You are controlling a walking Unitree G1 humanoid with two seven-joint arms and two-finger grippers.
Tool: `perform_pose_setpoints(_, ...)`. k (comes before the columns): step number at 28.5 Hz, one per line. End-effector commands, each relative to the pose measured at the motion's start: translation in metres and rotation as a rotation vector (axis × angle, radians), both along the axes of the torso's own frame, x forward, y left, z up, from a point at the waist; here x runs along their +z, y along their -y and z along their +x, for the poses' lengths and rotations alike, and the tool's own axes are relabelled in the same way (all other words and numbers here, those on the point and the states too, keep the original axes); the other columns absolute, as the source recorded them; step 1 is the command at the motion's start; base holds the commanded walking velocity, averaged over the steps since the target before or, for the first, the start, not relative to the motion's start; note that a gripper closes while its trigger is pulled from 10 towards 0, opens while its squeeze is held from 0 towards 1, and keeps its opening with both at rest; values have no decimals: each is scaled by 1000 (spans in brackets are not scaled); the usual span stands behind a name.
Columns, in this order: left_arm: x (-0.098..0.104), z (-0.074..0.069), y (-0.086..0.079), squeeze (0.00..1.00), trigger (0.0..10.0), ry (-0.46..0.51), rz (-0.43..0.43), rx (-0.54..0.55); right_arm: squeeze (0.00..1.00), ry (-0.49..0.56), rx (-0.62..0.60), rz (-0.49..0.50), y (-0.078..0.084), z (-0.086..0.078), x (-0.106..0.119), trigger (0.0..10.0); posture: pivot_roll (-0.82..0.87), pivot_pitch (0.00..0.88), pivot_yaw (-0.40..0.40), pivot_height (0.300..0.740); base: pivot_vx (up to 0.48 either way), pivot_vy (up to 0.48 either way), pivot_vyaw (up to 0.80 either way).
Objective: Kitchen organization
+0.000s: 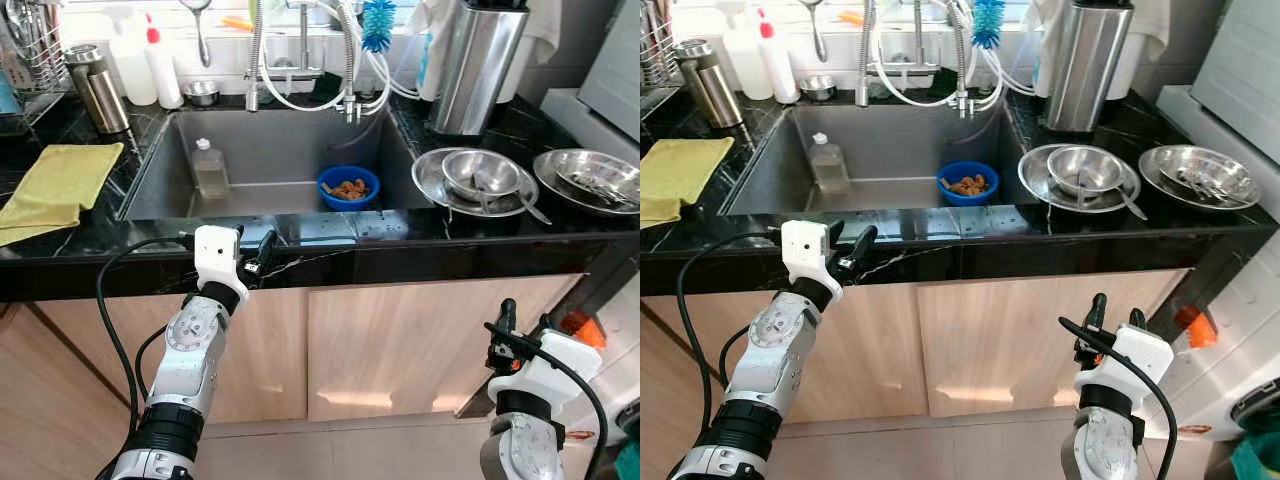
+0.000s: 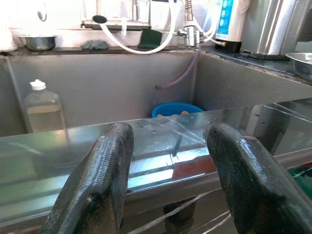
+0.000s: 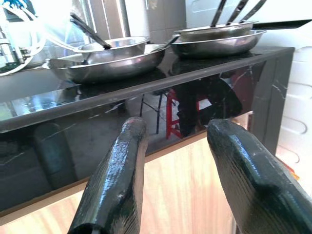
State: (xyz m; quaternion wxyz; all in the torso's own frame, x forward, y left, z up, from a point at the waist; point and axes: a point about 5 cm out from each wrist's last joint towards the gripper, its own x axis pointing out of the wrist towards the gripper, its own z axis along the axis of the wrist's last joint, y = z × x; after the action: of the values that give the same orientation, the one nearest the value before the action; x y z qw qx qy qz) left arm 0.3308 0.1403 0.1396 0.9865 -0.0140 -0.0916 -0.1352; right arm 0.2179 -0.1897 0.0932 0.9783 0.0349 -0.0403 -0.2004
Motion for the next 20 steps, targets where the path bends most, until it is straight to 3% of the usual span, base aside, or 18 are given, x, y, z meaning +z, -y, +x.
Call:
perform_pose_setpoints(1, 9, 3, -1, 0, 10000, 15, -12, 1, 0, 17, 1, 40, -6, 4, 2, 10000, 96, 36, -5, 740, 0, 289, -444)
perform_pose_setpoints(5, 17, 4, 1, 0, 10000, 44, -22, -2, 0, 17, 4, 40, -7, 4, 2, 10000, 100, 36, -5, 740, 0, 289, -572)
perform_pose_setpoints(14, 24, 5, 7, 0, 10000, 69, -19, -23, 0, 32, -8, 37, -7, 5, 4, 10000, 100, 34, 0, 740, 0, 291, 0)
perform_pose_setpoints(20, 26, 5, 11, 0, 10000, 79, 17, -46, 0, 26, -4, 47, -7, 5, 2, 10000, 105, 35, 1, 740, 0, 0, -567)
